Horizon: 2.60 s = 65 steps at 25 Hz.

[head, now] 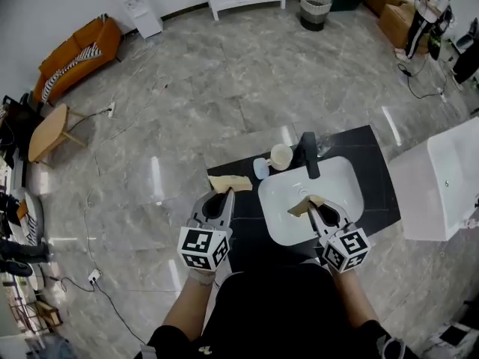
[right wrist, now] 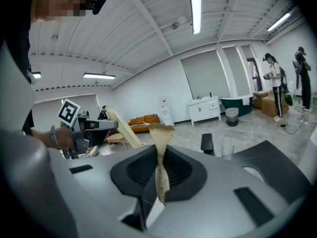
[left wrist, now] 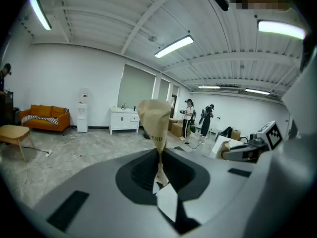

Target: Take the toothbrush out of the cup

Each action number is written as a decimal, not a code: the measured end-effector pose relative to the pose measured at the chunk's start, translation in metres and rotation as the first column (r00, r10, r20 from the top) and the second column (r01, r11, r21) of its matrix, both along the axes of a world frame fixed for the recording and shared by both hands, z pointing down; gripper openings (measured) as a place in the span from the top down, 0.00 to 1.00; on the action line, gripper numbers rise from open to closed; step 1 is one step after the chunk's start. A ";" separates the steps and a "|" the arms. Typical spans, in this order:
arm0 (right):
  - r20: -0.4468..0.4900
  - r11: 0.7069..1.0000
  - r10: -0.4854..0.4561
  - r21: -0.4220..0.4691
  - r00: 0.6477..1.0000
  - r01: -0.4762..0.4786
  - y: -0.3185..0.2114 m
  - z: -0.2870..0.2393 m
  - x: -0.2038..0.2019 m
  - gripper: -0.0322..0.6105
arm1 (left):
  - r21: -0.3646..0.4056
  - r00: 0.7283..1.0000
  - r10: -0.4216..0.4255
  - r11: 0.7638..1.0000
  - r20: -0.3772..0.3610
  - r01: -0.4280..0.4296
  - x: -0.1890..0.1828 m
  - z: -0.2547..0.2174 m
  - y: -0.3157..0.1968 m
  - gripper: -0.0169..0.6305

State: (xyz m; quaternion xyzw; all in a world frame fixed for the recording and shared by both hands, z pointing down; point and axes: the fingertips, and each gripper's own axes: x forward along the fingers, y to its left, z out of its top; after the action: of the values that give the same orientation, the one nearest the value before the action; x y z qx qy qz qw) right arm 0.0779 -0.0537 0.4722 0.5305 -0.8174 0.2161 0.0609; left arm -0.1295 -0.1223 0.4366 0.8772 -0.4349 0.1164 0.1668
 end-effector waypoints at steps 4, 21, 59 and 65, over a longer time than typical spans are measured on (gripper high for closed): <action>0.006 0.994 -0.113 -0.001 0.994 0.113 -0.011 0.003 -0.030 0.86 | -0.023 0.996 -0.089 0.996 0.031 0.089 -0.031 0.012 0.022 0.91; -0.035 0.918 -0.395 0.024 0.918 0.396 -0.004 -0.002 -0.104 0.86 | -0.091 0.963 -0.267 0.959 0.030 0.268 -0.080 0.055 0.096 0.91; -0.032 0.954 -0.300 0.007 0.953 0.301 0.001 0.010 -0.095 0.86 | -0.115 0.986 -0.163 0.979 0.042 0.167 -0.065 0.061 0.083 0.91; -0.035 0.954 -0.298 0.009 0.954 0.299 -0.002 0.006 -0.096 0.86 | -0.118 0.986 -0.162 0.979 0.034 0.165 -0.066 0.061 0.079 0.91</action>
State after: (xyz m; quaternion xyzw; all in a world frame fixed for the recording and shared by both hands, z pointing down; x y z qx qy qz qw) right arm -0.0185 -0.0560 0.4782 0.4049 -0.8886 0.1897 0.1026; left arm -0.1954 -0.0429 0.4973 0.8254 -0.4997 0.1390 0.2229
